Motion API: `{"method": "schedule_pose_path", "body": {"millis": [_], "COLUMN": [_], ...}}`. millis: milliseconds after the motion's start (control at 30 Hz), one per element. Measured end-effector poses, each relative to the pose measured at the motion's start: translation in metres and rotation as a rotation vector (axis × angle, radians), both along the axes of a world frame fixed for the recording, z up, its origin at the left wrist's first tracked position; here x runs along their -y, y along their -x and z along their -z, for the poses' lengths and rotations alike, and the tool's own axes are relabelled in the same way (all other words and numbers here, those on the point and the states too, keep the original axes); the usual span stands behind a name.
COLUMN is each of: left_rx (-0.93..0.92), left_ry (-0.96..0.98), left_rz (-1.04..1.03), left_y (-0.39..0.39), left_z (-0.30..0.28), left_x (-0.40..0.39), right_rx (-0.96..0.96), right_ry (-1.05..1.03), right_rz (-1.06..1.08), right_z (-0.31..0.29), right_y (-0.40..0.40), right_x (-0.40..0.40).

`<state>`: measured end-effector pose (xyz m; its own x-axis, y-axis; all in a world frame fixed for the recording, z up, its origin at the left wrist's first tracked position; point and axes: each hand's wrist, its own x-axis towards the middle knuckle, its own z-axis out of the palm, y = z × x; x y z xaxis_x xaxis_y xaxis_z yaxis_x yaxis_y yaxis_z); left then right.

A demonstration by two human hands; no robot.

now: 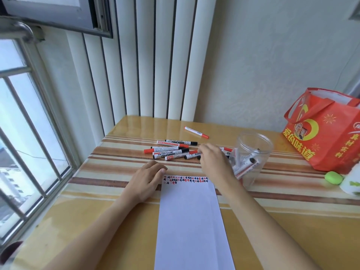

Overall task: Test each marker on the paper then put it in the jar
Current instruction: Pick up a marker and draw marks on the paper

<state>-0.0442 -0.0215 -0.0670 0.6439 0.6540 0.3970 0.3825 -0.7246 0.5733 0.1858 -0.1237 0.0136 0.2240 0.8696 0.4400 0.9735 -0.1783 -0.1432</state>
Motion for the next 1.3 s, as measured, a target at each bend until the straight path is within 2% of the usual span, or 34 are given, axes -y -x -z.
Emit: {"method": "schedule_pose_path", "body": {"millis": [67,167,533,667,800,900,967,1067,1200,1267,1300], "left_rx": [0.006,0.013,0.018,0.033,0.054,0.058,0.071,0.092,0.084,0.096,0.096], "left_ry": [0.005,0.020,-0.020,-0.021,-0.016,-0.017,-0.036,-0.047,-0.093,-0.113,-0.120], "left_rz": [0.005,0.008,0.026,0.044,0.066,0.077,0.074,0.077,0.080,0.045,0.029], "left_y": [0.000,0.000,0.002,0.001,0.002,0.001,0.002,0.002,0.001,0.000,0.000], "left_z": [0.000,0.000,0.005,0.006,0.005,0.004,0.003,0.002,0.003,0.004,0.004], "left_x": [-0.001,-0.003,-0.006,-0.006,-0.006,-0.006,-0.007,-0.007,-0.009,-0.010,-0.010], "right_rx": [0.035,0.110,0.101,0.075,0.101,-0.029,-0.198,-0.491,-0.744,-0.742,-0.670], "right_ry": [0.141,0.224,0.063,-0.090,-0.434,-0.724,-0.819,-0.771,-0.652,-0.583,-0.538], "right_rz": [0.072,0.165,0.190,0.166,0.081,0.000,-0.034,-0.103,-0.118,-0.128,-0.129], "right_z": [0.027,0.055,0.071,0.070,0.049,0.030,0.026,0.030,0.043,0.047,0.049], "right_y": [-0.006,-0.011,-0.017,-0.019,-0.006,0.016,0.027,0.037,0.040,0.038,0.036], "right_x": [-0.010,-0.016,-0.015,-0.011,0.001,0.013,0.017,0.019,0.015,0.014,0.014]}}
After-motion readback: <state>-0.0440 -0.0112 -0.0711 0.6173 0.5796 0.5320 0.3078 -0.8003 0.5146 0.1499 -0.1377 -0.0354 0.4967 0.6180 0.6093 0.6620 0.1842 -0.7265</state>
